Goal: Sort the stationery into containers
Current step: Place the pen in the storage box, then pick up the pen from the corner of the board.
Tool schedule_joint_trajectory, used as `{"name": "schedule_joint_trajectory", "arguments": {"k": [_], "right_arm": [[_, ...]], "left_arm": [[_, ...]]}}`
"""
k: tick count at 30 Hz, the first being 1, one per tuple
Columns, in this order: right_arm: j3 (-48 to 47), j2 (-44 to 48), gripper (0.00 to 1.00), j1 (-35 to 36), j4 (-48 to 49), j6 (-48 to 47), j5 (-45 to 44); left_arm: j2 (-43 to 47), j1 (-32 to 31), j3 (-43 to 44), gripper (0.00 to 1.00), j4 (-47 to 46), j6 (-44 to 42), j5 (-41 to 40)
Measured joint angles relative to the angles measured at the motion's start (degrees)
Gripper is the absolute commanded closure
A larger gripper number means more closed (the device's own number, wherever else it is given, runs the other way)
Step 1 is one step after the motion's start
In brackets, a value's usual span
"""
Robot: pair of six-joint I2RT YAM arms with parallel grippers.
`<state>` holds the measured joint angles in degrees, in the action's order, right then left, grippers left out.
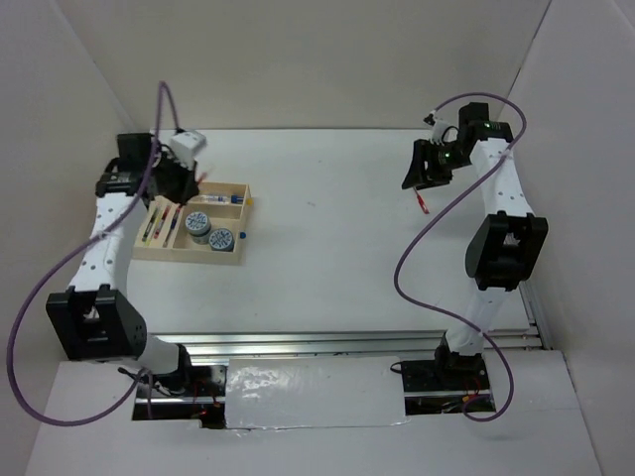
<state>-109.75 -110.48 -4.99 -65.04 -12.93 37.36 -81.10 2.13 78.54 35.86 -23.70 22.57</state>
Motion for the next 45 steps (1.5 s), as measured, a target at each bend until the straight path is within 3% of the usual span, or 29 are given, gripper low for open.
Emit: {"name": "schedule_joint_trajectory", "arguments": {"k": [4,9,18,28,33,45], "right_arm": [[0.96,-0.02,0.46,-0.70,2.93,0.68,-6.12],[1.11,-1.07,0.49,-1.25,5.38,0.66,-10.69],[-0.50,-10.97,0.51,-2.19,6.03,-1.31,-16.11],[-3.76,-17.22,0.54,-1.79,5.97,-2.99,-19.63],[-4.24,-18.34,0.55,-1.01,6.10,-2.95,-22.27],[-10.10,-25.77,0.56,0.00,6.69,-2.21,-27.54]], "left_arm": [[-10.01,14.25,7.30,0.98,1.22,4.11,-0.31],[-17.42,20.79,10.34,0.97,1.75,4.61,-2.62],[-24.68,21.77,11.02,0.94,1.64,5.75,-5.84],[-30.60,23.21,10.43,0.72,0.50,7.63,-8.48],[-30.73,23.23,10.23,0.65,-0.09,7.50,-9.31],[-30.91,23.19,10.16,0.58,-0.15,7.37,-9.42]]}}
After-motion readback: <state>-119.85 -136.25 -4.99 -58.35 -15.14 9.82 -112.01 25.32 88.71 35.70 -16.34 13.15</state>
